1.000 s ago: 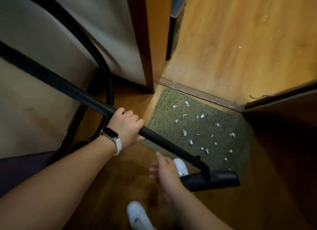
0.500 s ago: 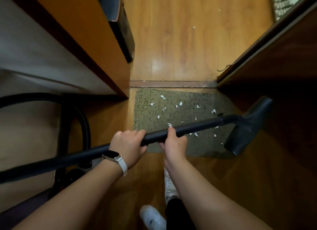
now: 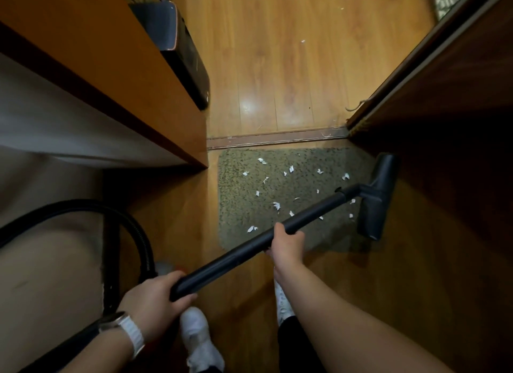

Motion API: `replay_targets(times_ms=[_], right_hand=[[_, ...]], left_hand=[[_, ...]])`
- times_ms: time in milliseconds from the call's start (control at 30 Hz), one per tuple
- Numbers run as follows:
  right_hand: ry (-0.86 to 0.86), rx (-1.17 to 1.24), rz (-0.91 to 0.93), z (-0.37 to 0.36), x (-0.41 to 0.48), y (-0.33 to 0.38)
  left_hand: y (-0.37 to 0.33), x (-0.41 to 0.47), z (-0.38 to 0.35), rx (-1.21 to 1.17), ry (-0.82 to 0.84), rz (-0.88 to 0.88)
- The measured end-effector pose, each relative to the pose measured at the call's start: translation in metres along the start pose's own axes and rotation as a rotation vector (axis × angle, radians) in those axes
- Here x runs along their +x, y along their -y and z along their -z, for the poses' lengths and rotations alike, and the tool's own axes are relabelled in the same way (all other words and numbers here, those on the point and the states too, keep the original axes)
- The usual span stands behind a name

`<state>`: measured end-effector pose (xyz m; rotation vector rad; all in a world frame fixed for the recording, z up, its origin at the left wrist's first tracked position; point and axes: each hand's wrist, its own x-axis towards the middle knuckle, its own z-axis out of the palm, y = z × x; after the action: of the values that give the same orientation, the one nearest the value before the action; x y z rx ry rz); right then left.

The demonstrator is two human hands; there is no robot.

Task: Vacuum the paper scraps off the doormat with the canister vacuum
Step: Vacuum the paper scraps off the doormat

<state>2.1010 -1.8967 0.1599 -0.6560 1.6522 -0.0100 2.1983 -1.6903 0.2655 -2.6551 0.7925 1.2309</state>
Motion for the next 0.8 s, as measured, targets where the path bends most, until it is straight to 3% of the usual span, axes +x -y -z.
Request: replay_targets(times_ms=[233,433,600,800], right_hand=[[0.027,-0.101,0.029,-0.024,-0.021,-0.054],[0.026,-0.290,0.089,-0.052,-0.053,-0.109],[0.007,-0.404,0.099,-0.074,-0.073,-0.141],[0.100,-0.452,0.004,-0.115,-0.096,-0.193]], left_hand=[[-0.009,0.001,-0.035,-0.218,0.052,0.092],[0.009,-0.004,-0.071,-0.389,0.126,0.070],[0.059,-0.026,-0.082,-0.336,0.188,0.009],[0.118,-0.050,-0.075,-0.359,0.246,0.018]])
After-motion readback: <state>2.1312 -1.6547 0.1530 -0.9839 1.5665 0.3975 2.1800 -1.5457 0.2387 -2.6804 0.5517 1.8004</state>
